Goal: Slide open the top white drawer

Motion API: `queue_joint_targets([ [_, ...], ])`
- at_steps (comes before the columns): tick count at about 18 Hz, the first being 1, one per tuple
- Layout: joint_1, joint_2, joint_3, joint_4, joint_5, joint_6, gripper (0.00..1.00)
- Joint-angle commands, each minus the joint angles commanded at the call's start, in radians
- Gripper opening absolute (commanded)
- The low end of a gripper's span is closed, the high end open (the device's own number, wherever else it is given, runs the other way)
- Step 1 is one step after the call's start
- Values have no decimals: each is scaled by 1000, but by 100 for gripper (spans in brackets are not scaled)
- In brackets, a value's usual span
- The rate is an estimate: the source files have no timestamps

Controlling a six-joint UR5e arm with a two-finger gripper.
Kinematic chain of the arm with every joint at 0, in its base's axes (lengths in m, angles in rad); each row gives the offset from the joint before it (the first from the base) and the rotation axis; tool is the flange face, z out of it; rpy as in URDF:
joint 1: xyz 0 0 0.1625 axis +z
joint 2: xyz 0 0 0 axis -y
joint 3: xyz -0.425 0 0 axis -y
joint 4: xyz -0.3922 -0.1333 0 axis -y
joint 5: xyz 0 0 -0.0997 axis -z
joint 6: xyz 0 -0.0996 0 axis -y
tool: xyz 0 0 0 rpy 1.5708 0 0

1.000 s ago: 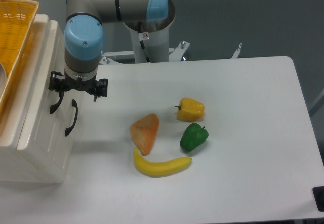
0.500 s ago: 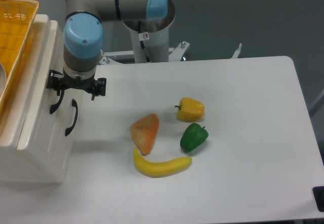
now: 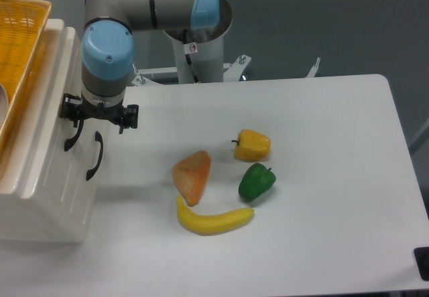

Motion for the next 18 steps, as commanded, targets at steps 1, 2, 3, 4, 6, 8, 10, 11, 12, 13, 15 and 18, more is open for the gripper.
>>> queue_joint_targets([
  [1,0,-2,0,2,0,0,100],
  [2,0,-2,0,2,0,-2,100],
  [3,0,0,0,2,0,-2,100],
  [4,0,0,0,2,0,0,100],
  [6,0,-2,0,2,0,-2,100],
  [8,0,-8,0,2,2,-2,100],
  [10,0,-11,0,2,3,-2,100],
  [11,0,-12,0,2,5,-2,100],
  [12,0,-12,0,2,5,-2,100],
  [13,0,-11,0,2,5,-2,100],
  [15,0,-11,2,2,5,-2,100],
  [18,2,-9,2,3,8,2,100],
])
